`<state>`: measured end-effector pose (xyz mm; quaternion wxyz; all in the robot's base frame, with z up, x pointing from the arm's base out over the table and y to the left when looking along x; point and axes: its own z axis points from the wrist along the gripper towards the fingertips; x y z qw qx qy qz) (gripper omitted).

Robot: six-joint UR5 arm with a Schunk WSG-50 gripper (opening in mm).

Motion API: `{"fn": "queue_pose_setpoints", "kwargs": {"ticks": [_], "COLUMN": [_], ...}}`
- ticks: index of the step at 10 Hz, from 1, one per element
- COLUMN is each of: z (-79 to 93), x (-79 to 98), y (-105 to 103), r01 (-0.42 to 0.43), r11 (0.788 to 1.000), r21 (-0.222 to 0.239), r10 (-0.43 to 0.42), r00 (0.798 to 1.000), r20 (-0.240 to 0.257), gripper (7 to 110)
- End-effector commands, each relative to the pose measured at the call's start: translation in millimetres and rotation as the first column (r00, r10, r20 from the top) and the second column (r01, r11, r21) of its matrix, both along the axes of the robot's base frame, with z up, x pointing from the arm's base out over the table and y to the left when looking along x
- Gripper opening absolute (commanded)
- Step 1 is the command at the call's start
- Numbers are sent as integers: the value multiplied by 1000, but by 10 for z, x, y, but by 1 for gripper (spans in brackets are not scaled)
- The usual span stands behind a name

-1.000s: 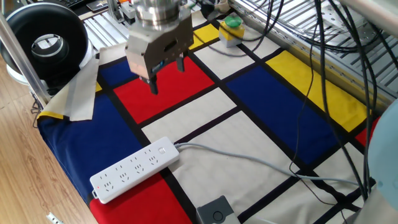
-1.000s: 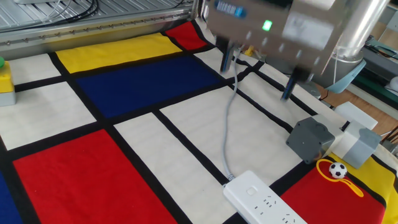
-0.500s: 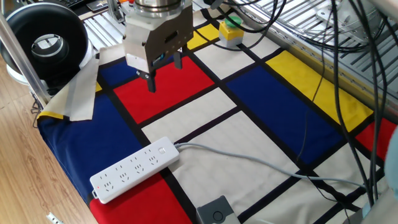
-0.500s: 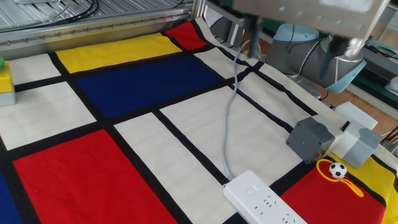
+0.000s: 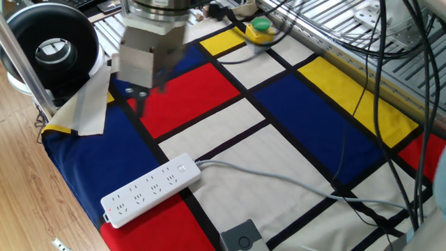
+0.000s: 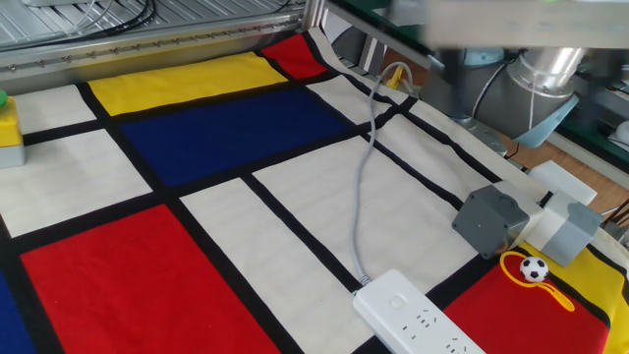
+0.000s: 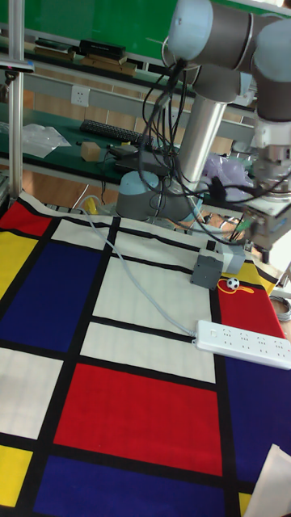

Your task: Turn off the power strip by pressing the button

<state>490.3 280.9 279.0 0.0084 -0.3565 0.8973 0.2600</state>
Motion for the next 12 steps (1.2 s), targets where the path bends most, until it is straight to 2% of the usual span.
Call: {"fn": "queue_pose_setpoints", "kwargs": {"ticks": [1,2,3,4,5,6,7,8,9,10,11,12], "z": [446,610,714,511,181,-147,-343,-360,-414,-502,-501,-498], "x": [179,158,157,156,138,145,141,175,297,397,390,391], "y": [747,919,1010,862,552,25,-681,-1297,-1359,-970,-874,-901], "r01": [-255,-309,-363,-355,-270,-111,76,242,291,284,281,266], "r11": [897,848,807,853,937,993,928,758,736,837,858,864], "r21": [360,430,465,383,223,-39,-366,-606,-611,-467,-430,-428], "r10": [176,188,200,230,224,114,-81,-266,-323,-320,-317,-299], "r00": [955,935,910,914,951,991,997,963,945,948,948,954], "r20": [237,301,364,334,213,68,3,52,61,2,-11,-12], "gripper": [66,66,66,66,66,66,66,66,66,66,66,66]}}
